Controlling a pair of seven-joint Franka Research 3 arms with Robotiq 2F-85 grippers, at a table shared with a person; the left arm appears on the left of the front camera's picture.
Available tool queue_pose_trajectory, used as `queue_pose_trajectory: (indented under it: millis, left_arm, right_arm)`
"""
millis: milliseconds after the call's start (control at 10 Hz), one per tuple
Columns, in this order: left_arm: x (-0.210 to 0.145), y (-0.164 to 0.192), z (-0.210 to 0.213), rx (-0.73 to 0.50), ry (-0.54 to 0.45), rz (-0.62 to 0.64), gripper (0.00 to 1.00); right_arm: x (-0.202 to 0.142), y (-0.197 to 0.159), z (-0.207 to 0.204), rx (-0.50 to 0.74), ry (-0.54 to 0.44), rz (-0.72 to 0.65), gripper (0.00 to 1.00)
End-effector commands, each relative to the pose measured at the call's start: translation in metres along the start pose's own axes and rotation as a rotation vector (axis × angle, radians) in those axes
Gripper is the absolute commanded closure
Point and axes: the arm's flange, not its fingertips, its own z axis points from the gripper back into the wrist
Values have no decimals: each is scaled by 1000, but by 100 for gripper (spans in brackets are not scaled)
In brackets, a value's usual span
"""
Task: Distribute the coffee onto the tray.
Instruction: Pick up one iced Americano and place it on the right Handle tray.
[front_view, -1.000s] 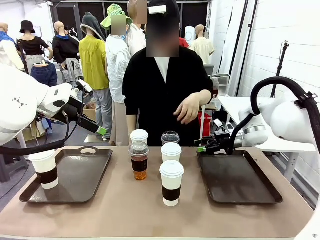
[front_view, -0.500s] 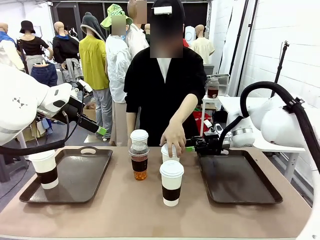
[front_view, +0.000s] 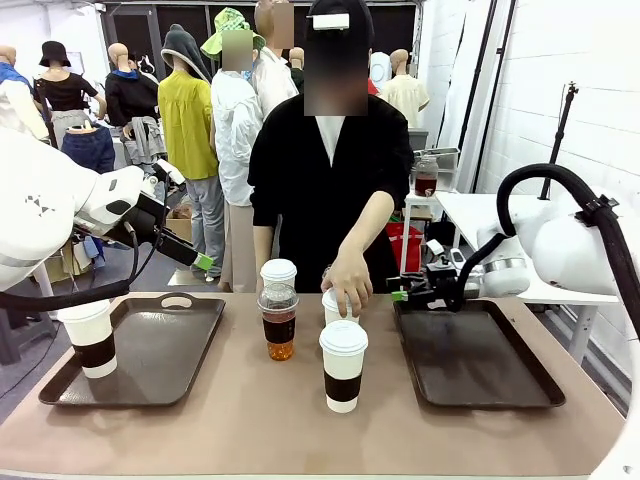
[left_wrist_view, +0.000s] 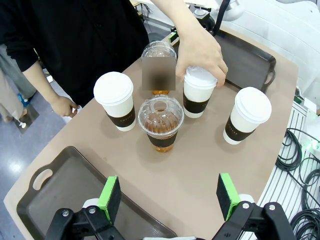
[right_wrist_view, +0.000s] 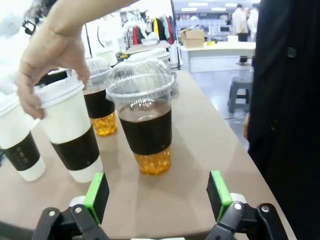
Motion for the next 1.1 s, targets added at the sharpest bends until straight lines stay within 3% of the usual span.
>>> queue_pose_trajectory:
  millis: [0,300,1000]
  left_arm:
    - [-1,1,1,-6,2,3,0]
    - [-1,1,1,-6,2,3,0]
    - [-1,1,1,-6,2,3,0]
  right_arm:
    - [-5,18,20,-30,-8,-8,0]
    - [-13,28,42,-46,-6,-14,0]
    - [-14,20,44,-41,-3,-36,0]
